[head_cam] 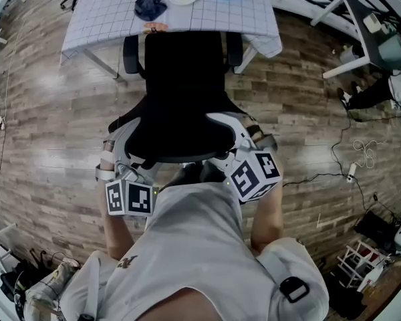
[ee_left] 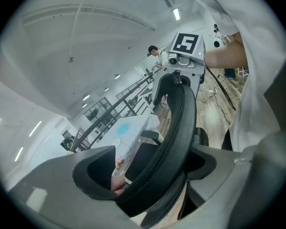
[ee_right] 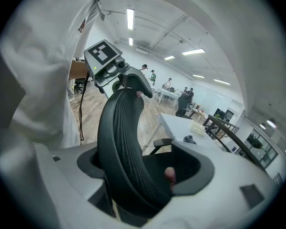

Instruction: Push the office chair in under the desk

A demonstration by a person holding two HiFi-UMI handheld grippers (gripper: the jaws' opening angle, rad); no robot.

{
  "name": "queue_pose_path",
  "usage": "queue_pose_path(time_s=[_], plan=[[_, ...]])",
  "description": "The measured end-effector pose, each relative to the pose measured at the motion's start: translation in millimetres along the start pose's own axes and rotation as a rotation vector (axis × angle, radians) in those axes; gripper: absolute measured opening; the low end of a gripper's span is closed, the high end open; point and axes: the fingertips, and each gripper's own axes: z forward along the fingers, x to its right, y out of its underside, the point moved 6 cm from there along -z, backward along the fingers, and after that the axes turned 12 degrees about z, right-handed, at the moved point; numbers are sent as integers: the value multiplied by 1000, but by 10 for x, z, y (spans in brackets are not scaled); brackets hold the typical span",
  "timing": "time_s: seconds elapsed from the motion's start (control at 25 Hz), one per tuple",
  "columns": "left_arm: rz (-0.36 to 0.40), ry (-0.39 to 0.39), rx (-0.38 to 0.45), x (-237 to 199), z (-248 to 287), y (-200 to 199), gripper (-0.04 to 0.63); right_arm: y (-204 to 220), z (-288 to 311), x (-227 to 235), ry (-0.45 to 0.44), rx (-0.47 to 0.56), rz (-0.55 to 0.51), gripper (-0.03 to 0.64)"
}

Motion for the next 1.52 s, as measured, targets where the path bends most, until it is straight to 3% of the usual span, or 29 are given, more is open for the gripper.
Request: queue_pose_path(time_s=[1.52], plan=[[-44, -32, -9, -496, 493, 38, 413, 6, 211, 762, -61, 14, -38, 364]])
